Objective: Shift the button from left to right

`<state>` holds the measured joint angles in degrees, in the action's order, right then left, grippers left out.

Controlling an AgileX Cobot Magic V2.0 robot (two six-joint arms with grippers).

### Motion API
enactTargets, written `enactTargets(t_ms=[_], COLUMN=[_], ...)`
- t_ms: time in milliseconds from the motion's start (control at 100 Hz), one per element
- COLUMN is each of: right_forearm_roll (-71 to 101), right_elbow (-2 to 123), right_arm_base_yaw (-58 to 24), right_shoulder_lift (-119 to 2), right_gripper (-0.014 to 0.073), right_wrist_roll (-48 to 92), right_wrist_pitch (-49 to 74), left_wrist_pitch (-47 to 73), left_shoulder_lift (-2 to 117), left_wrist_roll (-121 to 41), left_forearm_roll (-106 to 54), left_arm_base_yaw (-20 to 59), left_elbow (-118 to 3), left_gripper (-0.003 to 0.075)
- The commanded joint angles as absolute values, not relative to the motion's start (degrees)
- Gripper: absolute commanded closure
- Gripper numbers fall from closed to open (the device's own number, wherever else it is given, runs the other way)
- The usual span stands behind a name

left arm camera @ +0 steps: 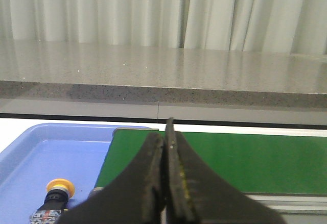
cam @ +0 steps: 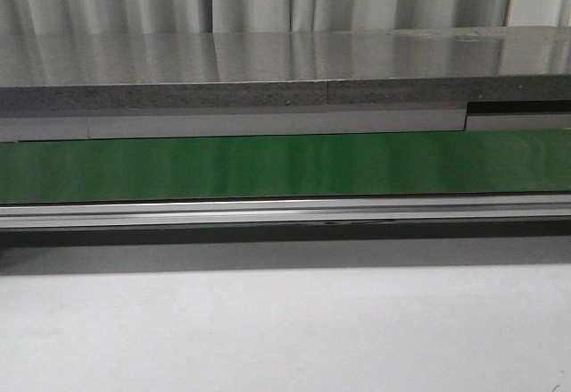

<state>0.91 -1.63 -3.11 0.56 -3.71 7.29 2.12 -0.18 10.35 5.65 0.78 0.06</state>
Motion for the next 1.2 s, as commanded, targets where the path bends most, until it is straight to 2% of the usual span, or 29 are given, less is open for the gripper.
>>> enactTargets(t_ms=[0,450,690,1190], right_forearm_roll=[0.32,0.32,0.32,0.32], right_elbow=[-0.60,-0.60,-0.60,-0.60], right_arm_base_yaw=[-2.72,-2.72,-2.72,-2.72], right_shoulder_lift=[1.69,1.69,1.69,1.69], right_gripper=[0.0660,0.0660,0.0660,0.0660], right_wrist_roll=[-3.53,-3.53,-3.53,-3.53], right_wrist_pitch=[2.34,2.34,2.34,2.34], left_wrist_pitch=[-2.70,-2.46,3.59,40.18], left_shoulder_lift=[-1.88,-1.88,1.52,29.95], left_wrist_roll=[10.88,10.88,10.88,10.88], left_forearm_roll=[5.50,5.34,4.54,4.54], left_arm_base_yaw=[1.14,1.14,1.14,1.14], left_elbow=[2.75,2.20,-6.35,-40.28], left_gripper=[0.0741,0.0741,0.0741,0.0741])
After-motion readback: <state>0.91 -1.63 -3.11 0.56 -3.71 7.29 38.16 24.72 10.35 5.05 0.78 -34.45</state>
